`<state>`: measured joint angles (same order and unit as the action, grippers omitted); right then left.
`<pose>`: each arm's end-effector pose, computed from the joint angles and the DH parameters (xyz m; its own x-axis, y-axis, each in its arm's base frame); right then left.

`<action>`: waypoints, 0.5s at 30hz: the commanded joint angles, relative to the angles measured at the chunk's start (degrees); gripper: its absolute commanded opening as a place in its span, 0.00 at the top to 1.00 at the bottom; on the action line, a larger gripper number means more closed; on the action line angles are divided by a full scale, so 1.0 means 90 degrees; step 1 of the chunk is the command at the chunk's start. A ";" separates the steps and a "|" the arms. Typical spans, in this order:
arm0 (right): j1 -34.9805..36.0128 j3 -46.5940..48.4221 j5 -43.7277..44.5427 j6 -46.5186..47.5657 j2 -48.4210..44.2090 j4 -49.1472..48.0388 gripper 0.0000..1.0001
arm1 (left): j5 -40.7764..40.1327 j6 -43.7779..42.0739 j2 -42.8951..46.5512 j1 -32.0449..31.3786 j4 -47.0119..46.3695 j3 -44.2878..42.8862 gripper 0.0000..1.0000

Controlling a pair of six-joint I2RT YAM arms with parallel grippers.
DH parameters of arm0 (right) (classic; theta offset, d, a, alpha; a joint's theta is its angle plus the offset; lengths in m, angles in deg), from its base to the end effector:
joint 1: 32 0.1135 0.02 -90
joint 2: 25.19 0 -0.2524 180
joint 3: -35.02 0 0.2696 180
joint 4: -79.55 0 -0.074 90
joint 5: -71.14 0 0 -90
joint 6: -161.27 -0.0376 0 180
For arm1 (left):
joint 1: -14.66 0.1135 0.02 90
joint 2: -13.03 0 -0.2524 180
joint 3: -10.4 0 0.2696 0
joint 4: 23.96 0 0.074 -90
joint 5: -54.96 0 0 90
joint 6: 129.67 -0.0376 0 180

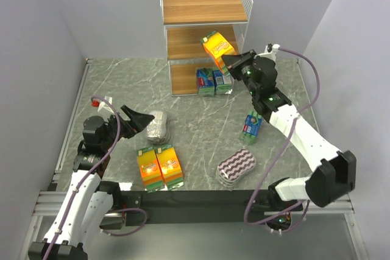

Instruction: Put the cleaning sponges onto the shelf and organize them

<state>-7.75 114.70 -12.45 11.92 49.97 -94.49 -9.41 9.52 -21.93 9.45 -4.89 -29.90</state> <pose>0.3076 0.1339 0.3759 -0.2753 0.8137 -0.5120 -0.1365 0.4942 0.8586 0.1841 -0.0331 0.2576 -0.5332 -0.6366 -0.5572 0.1481 0.5782 -0.8024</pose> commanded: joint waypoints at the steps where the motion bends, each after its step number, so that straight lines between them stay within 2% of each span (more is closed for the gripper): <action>1: -0.0077 0.0290 0.0166 -0.0211 0.0262 -0.0640 1.00 | -0.0055 -0.0124 0.0134 -0.0007 0.0100 -0.0252 0.07; 9: -0.0136 0.0747 0.0789 -0.0651 0.1170 -0.0933 1.00 | -0.0055 -0.0153 0.0261 -0.0007 0.0237 -0.0203 0.07; 15: -0.0165 0.1567 0.1328 -0.1061 0.1815 -0.0465 1.00 | 0.0004 -0.0124 0.0193 -0.0007 0.0169 -0.0193 0.07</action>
<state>-8.75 123.75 -5.50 4.90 65.27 -97.90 -9.44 9.28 -20.22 9.45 -2.57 -29.90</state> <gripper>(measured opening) 0.007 0.933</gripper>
